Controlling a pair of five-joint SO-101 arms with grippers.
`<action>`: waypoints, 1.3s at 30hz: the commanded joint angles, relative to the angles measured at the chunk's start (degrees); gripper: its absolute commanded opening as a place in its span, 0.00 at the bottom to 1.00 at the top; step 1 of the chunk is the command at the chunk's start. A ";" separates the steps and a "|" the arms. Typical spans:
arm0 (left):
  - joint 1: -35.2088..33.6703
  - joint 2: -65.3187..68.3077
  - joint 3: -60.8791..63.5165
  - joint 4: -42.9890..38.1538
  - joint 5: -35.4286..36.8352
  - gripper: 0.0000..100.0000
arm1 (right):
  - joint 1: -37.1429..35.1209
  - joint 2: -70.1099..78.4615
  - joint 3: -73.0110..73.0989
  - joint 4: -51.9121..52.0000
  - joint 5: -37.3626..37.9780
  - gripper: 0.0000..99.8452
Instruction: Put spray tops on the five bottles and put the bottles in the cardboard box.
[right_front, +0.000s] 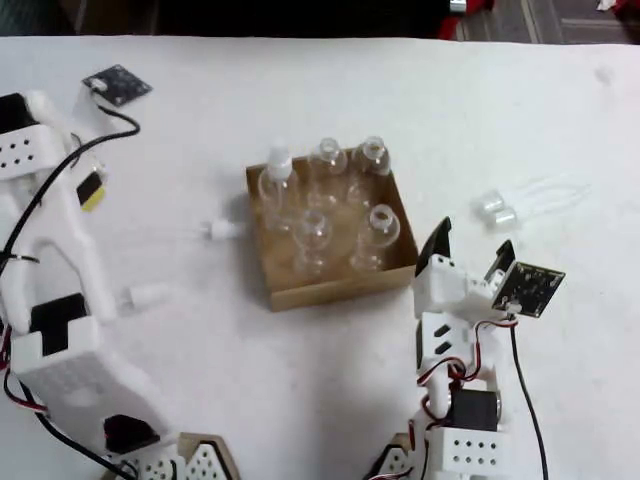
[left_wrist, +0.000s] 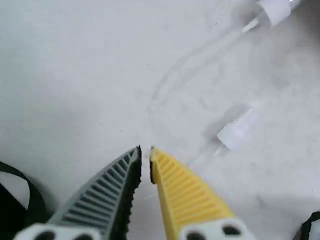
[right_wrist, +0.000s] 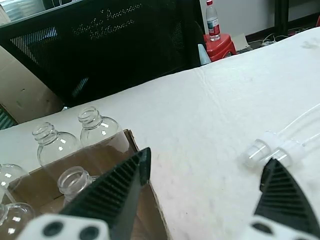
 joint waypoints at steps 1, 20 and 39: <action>3.91 -0.31 0.18 0.09 -3.96 0.04 | 0.31 -0.57 0.35 0.22 0.53 0.32; 15.87 -0.31 22.86 -25.41 5.01 0.20 | 0.31 -0.57 0.35 0.22 0.53 0.32; 20.00 -0.57 37.36 -40.00 13.45 0.22 | 0.31 -0.57 0.35 0.13 0.53 0.32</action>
